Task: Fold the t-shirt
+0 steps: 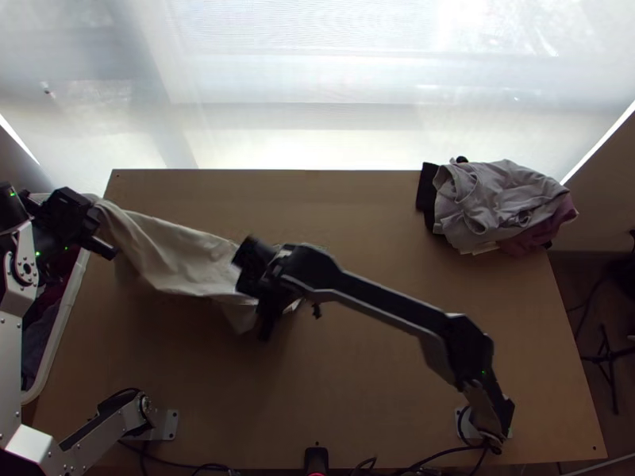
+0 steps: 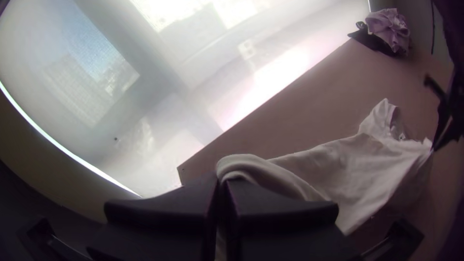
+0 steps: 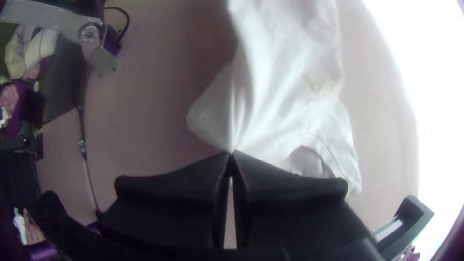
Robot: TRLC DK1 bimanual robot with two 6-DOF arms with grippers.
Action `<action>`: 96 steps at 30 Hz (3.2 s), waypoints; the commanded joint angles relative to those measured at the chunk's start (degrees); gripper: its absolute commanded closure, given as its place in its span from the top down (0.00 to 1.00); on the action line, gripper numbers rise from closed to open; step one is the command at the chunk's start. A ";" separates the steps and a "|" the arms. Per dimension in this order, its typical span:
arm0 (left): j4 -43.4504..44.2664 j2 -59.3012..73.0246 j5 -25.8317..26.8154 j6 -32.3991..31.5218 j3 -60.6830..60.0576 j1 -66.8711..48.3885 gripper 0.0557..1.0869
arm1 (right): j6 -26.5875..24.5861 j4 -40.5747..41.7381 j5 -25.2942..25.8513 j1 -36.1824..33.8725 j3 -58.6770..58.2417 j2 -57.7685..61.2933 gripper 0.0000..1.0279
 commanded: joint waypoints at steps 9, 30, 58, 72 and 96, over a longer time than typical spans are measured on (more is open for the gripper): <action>-22.30 -11.53 6.55 14.32 -2.46 7.19 0.04 | -3.00 -8.27 -12.04 -23.12 -24.90 -34.99 0.03; -24.14 -18.39 9.36 15.29 -9.49 1.74 0.04 | -1.68 -3.43 -25.57 -40.35 -45.99 -58.02 0.03; 1.78 2.18 5.93 5.09 -30.49 -11.53 0.03 | 1.31 7.73 -13.27 -36.13 -28.50 -8.71 0.87; 1.26 0.16 5.93 4.74 -30.58 -11.71 0.03 | -0.98 -7.30 -5.80 -15.91 -19.45 -14.86 0.95; -1.64 -3.53 5.93 10.72 -30.85 -3.62 0.04 | -4.93 6.41 3.43 -25.14 -33.07 -9.94 0.93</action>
